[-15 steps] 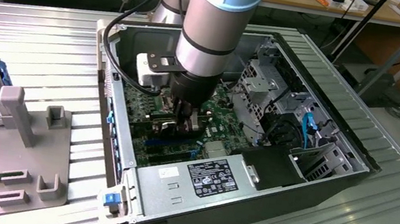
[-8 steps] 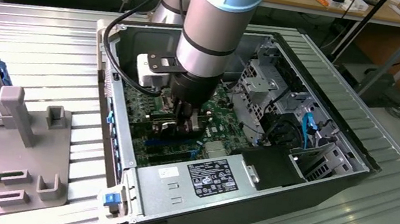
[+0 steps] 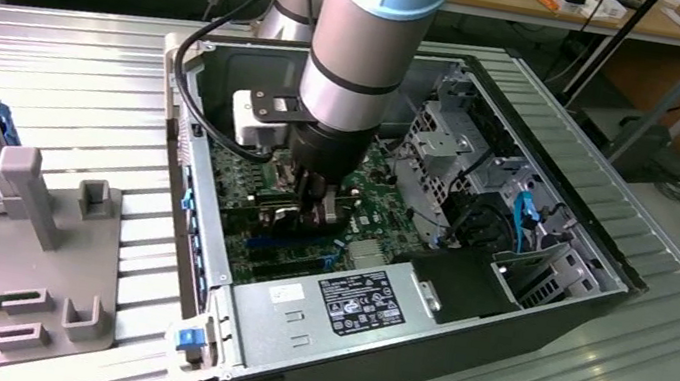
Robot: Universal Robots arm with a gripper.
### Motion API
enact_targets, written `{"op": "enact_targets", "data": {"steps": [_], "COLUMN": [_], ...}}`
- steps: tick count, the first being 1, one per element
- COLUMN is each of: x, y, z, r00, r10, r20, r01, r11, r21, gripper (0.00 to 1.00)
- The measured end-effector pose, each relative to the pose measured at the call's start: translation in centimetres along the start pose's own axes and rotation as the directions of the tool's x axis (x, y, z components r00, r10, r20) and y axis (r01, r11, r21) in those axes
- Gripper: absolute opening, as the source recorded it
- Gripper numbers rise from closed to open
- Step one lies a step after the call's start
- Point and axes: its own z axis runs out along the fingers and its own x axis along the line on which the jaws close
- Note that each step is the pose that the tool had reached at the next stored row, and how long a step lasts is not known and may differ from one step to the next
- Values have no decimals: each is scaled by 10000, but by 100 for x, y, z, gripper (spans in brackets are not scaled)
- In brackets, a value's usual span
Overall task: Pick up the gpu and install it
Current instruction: 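Insert the gpu into the slot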
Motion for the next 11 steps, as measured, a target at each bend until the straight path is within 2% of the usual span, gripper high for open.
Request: {"op": "enact_targets", "data": {"steps": [5, 11], "x": [1, 0], "y": [-1, -6], "z": [-5, -3], "r00": [10000, 10000], "r10": [61, 30], "r20": [-25, -16], "r01": [-61, -30], "r11": [10000, 10000], "r21": [-2, 2], "gripper": [27, 27]}}
